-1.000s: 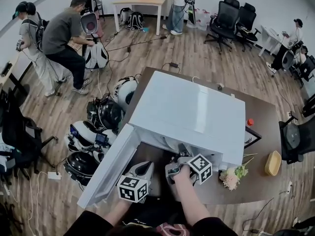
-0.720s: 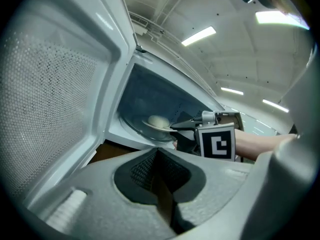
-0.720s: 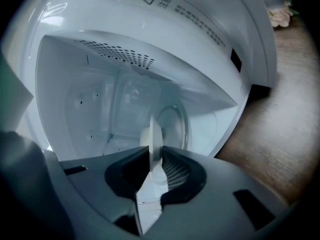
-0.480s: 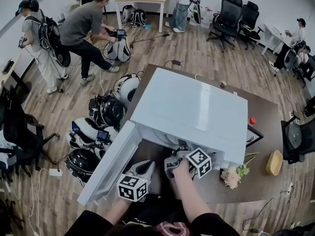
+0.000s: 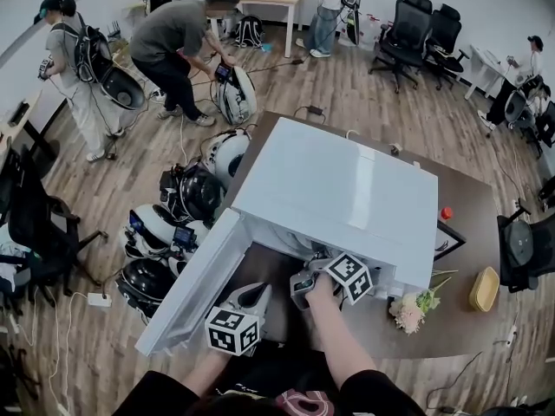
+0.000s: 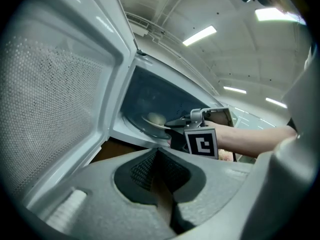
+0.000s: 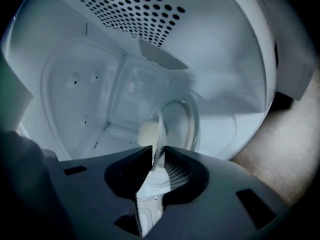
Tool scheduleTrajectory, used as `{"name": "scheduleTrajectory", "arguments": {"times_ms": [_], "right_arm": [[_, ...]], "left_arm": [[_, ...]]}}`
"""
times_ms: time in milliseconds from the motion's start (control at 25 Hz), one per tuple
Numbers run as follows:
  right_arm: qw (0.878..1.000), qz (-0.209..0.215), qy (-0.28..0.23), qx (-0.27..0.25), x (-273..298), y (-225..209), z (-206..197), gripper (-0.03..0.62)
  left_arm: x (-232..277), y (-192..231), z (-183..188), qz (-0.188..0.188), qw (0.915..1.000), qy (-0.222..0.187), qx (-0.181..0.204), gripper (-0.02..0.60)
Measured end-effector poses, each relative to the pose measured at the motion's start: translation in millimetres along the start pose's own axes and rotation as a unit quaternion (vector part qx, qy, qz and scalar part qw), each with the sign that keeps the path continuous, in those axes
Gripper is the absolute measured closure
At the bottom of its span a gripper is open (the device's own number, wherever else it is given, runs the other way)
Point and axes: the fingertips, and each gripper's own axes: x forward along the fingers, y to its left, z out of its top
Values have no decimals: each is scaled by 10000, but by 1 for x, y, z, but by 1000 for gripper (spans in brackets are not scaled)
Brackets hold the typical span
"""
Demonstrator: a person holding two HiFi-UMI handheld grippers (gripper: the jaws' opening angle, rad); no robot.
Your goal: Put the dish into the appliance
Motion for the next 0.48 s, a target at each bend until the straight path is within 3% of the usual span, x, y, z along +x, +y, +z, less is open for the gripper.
{"name": "scheduleTrajectory", "arguments": {"times_ms": [160, 320, 480], "right_arm": [[9990, -138, 163, -380, 2, -2, -6, 517], [9951, -1, 371, -914, 5, 4, -10, 485], [9807, 77, 565, -1869, 10, 14, -13, 348]], "left_arm": [[-2, 0, 1, 24, 10000, -21, 12, 574], [-4, 1, 1, 57, 10000, -21, 21, 572], [-5, -1, -1, 37, 10000, 10, 55, 572]]}}
